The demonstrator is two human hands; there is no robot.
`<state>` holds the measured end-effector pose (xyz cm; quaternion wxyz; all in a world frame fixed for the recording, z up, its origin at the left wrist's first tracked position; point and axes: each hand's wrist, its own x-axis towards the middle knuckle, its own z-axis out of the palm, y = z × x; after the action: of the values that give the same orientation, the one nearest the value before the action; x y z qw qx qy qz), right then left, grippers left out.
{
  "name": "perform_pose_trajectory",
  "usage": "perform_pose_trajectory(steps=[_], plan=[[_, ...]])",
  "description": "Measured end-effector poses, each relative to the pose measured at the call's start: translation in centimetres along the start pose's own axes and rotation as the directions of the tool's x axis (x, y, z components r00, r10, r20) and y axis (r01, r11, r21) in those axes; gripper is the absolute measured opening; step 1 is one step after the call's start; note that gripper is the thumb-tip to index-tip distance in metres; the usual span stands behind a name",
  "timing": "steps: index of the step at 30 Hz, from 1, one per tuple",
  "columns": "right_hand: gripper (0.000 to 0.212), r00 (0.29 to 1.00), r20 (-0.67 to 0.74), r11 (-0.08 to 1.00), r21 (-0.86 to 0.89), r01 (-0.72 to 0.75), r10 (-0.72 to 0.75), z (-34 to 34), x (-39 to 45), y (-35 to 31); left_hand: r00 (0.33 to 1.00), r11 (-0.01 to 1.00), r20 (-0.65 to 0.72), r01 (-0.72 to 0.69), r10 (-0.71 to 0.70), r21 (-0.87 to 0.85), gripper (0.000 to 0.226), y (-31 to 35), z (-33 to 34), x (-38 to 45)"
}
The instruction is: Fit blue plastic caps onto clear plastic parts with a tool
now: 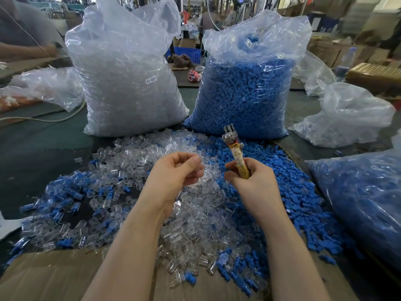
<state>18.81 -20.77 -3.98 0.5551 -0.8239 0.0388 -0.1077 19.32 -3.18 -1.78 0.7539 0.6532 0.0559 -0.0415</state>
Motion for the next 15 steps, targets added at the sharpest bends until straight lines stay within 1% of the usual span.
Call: perform_pose_trajectory(steps=[2, 4, 7, 11, 13, 15], plan=[[0.016, 1.0, -0.003, 0.999, 0.036, 0.014, -0.014, 0.11, -0.08, -0.09, 0.999, 0.996, 0.035, 0.013, -0.01, -0.084, 0.027, 0.13, -0.21, -0.06], [0.018, 0.999, -0.007, 0.997, 0.071, 0.033, -0.033, 0.09, -0.27, -0.21, 0.997, 0.991, 0.074, 0.014, -0.004, -0.133, 0.037, 0.23, -0.39, -0.1], [0.019, 0.999, -0.003, 0.992, 0.118, 0.051, -0.051, -0.04, -0.44, -0.45, 0.994, 0.983, 0.109, 0.017, 0.003, -0.182, 0.044, 0.34, -0.55, -0.12], [0.017, 0.999, 0.001, 0.987, 0.151, 0.048, -0.048, 0.02, -0.46, -0.7, 0.997, 0.995, 0.08, 0.003, 0.005, -0.099, 0.039, 0.29, -0.47, -0.08], [0.016, 0.998, -0.005, 0.986, 0.157, 0.057, -0.057, 0.04, -0.49, -0.74, 0.999, 1.0, 0.037, -0.021, 0.022, -0.021, 0.036, 0.18, -0.27, -0.12], [0.016, 0.997, -0.011, 0.984, 0.16, 0.08, -0.08, 0.02, -0.56, -0.83, 0.999, 0.999, -0.022, -0.045, 0.045, 0.018, 0.032, 0.07, -0.02, -0.19]])
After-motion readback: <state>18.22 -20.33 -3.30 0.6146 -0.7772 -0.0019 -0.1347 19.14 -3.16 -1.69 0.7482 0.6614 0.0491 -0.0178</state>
